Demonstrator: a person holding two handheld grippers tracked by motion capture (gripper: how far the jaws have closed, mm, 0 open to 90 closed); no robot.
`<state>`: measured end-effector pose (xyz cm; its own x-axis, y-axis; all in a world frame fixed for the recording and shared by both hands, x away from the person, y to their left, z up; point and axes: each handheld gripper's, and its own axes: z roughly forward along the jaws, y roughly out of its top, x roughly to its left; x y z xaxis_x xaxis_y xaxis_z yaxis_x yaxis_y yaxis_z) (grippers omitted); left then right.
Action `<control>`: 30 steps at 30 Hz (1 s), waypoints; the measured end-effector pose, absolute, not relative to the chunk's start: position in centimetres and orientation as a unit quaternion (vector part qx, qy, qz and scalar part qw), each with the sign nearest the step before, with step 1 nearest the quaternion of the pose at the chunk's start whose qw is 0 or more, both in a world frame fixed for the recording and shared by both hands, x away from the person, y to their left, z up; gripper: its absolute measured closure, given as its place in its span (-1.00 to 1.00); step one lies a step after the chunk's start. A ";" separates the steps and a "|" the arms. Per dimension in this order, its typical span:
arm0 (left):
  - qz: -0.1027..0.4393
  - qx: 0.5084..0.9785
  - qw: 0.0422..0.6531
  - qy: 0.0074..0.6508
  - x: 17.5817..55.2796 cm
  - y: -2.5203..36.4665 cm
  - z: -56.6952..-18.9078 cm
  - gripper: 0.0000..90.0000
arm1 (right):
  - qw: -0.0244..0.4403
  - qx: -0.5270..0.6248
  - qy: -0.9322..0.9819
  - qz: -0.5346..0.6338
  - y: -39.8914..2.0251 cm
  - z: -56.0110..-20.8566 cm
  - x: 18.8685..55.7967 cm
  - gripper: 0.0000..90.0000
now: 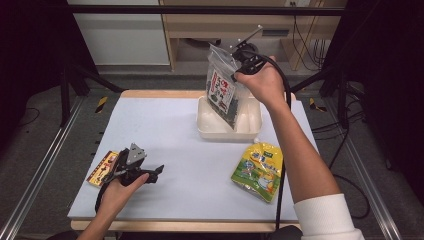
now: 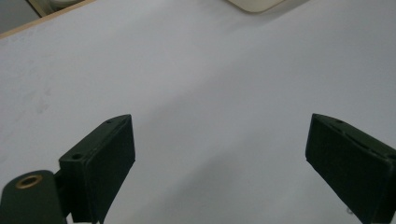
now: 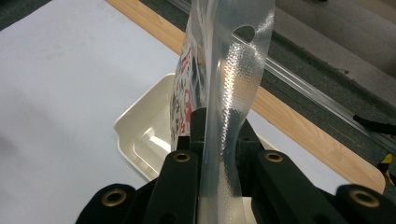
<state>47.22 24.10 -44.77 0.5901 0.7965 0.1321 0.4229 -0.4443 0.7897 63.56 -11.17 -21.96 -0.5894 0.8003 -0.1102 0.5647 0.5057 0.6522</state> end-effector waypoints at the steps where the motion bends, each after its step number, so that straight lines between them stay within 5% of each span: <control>1: 0.253 0.811 0.370 0.376 47.2 24.1 -44.8 -0.82 | 0.203 0.405 0.844 0.288 -11.1 -22.1 63.6 0.84; 30: 0.250 0.815 0.367 0.373 47.2 23.9 -44.9 -0.82 | 0.180 0.401 0.851 0.287 -10.3 -24.9 64.2 0.80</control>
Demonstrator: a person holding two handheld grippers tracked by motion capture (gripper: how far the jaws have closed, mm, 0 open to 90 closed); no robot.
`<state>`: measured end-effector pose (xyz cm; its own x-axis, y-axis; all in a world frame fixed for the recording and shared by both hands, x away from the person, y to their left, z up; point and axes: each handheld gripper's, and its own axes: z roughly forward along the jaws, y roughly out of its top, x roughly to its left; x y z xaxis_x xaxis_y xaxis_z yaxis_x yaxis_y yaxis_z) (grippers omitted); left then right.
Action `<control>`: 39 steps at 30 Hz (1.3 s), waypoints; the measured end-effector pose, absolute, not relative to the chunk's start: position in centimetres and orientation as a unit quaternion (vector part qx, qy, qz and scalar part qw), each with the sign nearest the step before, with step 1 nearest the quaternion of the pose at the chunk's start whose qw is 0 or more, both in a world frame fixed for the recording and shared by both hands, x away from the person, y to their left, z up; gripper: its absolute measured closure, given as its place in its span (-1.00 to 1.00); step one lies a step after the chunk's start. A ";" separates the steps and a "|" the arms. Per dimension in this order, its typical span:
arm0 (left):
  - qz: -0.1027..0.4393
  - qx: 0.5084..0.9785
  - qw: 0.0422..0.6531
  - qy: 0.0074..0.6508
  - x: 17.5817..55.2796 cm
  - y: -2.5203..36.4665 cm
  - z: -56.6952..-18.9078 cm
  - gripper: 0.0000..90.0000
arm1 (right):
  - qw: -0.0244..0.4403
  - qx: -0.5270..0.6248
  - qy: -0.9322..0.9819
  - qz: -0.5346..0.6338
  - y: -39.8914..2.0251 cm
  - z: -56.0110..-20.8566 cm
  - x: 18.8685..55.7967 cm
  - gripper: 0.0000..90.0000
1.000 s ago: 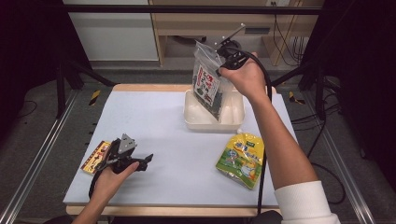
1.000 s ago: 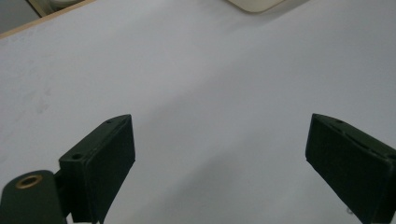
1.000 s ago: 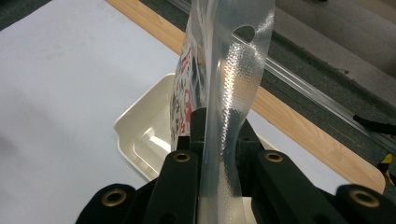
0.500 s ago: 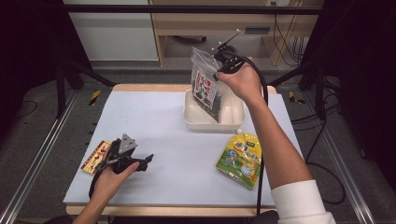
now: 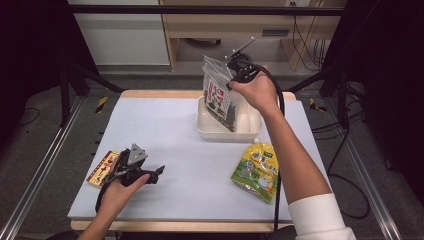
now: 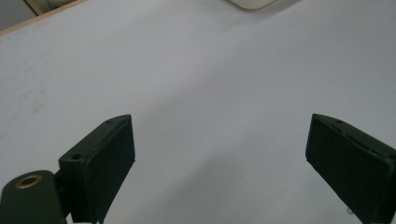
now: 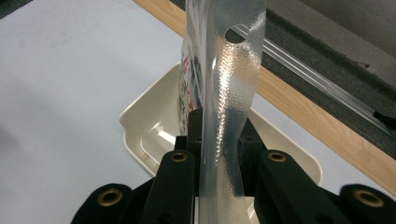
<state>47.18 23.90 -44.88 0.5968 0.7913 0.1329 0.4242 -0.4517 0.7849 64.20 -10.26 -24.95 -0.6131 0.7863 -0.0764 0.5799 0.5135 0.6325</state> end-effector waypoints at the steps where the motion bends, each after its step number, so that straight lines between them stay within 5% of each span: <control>1: 0.250 0.815 0.367 0.373 47.2 23.9 -44.9 -0.82 | 0.180 0.401 0.851 0.287 -10.3 -25.0 64.2 0.79; 22: 0.252 0.818 0.363 0.369 47.1 23.8 -44.9 -0.82 | 0.184 0.389 0.848 0.309 -9.8 -25.9 64.2 0.69; 30: 0.252 0.818 0.363 0.369 47.1 23.8 -44.9 -0.82 | 0.201 0.375 0.839 0.339 -10.0 -25.4 63.4 0.30; 39: 0.252 0.818 0.361 0.369 47.1 23.8 -44.9 -0.82 | 0.205 0.366 0.834 0.358 -10.4 -24.8 62.3 0.15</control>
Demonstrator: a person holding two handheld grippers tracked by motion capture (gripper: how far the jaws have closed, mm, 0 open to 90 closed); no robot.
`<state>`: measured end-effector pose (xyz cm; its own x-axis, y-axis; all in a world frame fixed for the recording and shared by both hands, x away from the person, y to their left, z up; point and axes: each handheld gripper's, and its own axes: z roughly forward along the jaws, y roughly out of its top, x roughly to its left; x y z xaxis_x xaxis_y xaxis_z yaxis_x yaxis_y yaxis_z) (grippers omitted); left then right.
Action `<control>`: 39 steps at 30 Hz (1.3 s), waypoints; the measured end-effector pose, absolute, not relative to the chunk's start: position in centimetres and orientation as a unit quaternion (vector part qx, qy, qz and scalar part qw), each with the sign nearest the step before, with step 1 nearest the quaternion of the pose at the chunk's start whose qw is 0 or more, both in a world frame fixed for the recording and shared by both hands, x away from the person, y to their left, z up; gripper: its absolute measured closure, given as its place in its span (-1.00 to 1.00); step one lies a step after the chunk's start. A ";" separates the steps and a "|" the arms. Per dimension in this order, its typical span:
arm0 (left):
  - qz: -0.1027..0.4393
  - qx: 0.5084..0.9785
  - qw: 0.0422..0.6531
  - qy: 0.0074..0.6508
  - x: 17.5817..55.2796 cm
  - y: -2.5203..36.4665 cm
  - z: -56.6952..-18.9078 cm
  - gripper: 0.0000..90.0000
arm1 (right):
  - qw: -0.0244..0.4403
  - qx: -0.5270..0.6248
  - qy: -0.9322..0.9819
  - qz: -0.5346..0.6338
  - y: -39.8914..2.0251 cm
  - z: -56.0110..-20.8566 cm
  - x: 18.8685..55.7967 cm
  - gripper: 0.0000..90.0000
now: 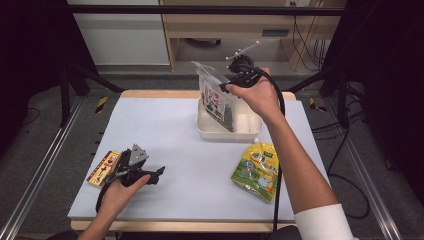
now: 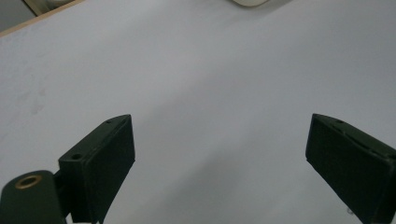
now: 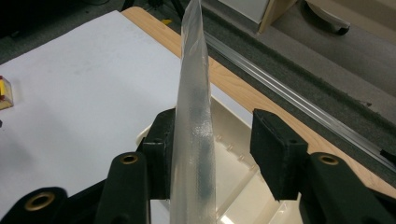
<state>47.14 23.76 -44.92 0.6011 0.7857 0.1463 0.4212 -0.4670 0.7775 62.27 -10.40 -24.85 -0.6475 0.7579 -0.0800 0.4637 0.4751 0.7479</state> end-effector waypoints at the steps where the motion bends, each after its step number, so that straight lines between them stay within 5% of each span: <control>1: 0.252 0.818 0.362 0.369 47.1 23.8 -44.9 -0.82 | 0.206 0.366 0.833 0.360 -10.4 -24.8 62.1 0.08; 18: 0.254 0.816 0.363 0.372 47.2 23.9 -44.9 -0.82 | 0.211 0.334 0.826 0.402 -9.8 -24.5 58.9 -0.27; 39: 0.255 0.817 0.360 0.372 47.2 23.9 -44.9 -0.82 | 0.244 0.343 0.802 0.425 -13.0 -24.0 56.0 -0.41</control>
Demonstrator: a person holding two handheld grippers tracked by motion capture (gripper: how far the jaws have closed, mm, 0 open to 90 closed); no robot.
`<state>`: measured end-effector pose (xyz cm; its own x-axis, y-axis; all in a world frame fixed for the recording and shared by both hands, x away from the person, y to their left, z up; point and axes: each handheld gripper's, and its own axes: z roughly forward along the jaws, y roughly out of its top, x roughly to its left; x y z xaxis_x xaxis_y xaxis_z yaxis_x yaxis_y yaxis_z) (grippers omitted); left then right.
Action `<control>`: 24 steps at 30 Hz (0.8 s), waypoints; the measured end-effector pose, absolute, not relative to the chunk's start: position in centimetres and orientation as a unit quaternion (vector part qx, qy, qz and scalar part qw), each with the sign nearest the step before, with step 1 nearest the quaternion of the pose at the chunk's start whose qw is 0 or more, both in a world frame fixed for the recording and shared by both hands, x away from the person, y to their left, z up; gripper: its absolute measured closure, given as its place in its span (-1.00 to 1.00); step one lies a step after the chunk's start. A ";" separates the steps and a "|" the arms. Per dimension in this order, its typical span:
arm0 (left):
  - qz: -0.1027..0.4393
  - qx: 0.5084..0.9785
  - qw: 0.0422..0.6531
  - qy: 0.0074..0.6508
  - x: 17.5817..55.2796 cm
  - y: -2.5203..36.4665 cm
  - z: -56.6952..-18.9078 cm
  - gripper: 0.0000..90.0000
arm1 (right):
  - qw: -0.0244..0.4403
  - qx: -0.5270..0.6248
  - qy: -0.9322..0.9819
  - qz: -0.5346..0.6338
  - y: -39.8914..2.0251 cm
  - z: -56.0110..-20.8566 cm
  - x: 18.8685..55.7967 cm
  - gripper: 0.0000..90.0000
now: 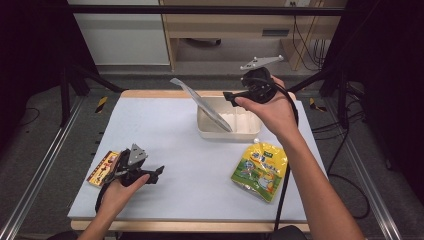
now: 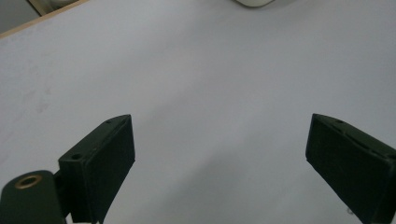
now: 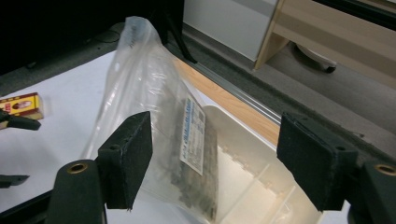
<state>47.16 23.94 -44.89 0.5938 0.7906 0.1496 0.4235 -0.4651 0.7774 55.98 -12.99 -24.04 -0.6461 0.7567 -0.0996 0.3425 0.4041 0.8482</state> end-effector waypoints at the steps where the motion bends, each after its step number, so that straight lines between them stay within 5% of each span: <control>1: 0.255 0.817 0.360 0.371 47.1 23.9 -44.9 -0.82 | 0.250 0.349 0.798 0.424 -13.5 -24.4 55.8 -0.41; 24: 0.256 0.819 0.354 0.372 47.1 23.7 -45.1 -0.82 | 0.265 0.405 0.767 0.422 -18.6 -32.7 51.0 -0.09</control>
<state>47.07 23.70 -45.12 0.5928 0.7902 0.1558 0.4274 -0.4726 0.7707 51.01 -18.60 -32.75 -0.5315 0.8445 -0.0655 0.3972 0.3168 0.8613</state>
